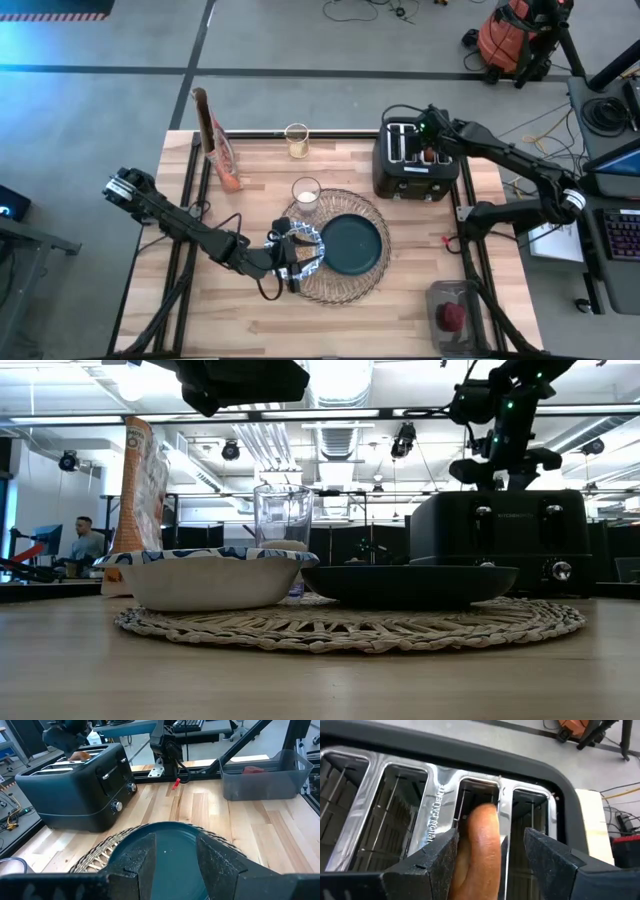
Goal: Arrange a breakfast setting
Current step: Put the brown toasted bagel on the the dark blue plate
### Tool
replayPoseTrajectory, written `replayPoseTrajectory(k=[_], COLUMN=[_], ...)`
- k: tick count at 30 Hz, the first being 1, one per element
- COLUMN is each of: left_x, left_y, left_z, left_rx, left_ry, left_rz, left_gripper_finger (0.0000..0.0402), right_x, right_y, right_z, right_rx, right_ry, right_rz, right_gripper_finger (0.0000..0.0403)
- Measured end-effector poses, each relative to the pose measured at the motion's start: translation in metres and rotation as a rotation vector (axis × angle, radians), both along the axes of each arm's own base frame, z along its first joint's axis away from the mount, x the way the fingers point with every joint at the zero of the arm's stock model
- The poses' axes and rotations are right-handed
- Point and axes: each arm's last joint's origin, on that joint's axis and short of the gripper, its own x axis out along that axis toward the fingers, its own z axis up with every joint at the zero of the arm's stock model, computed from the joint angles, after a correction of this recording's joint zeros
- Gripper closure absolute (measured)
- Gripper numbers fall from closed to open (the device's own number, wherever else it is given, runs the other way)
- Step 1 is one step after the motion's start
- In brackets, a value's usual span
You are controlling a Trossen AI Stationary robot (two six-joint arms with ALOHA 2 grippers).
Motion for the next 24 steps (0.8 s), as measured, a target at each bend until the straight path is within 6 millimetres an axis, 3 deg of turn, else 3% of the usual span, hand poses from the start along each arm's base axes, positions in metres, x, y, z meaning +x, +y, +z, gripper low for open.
replayPoseTrajectory(k=[6, 17, 24], left_x=[-0.0004, -0.0011, -0.0013], left_y=[0.0002, 0.0005, 0.0007], left_z=[0.0006, 0.0022, 0.0026], left_rx=[0.0, -0.002, -0.002], left_ry=[0.0, -0.004, -0.005], left_rz=[0.001, 0.002, 0.002], left_gripper_finger=[0.0278, 0.0278, 0.0278], right_x=[0.0029, 0.004, 0.0048], right_y=[-0.0017, -0.0006, 0.0002], right_z=[-0.0042, -0.0048, -0.005], right_rx=[0.033, 0.07, 0.076], right_ry=[-0.005, -0.038, -0.041], right_rz=[0.021, 0.053, 0.062], right_gripper_finger=[0.0194, 0.0275, 0.0304])
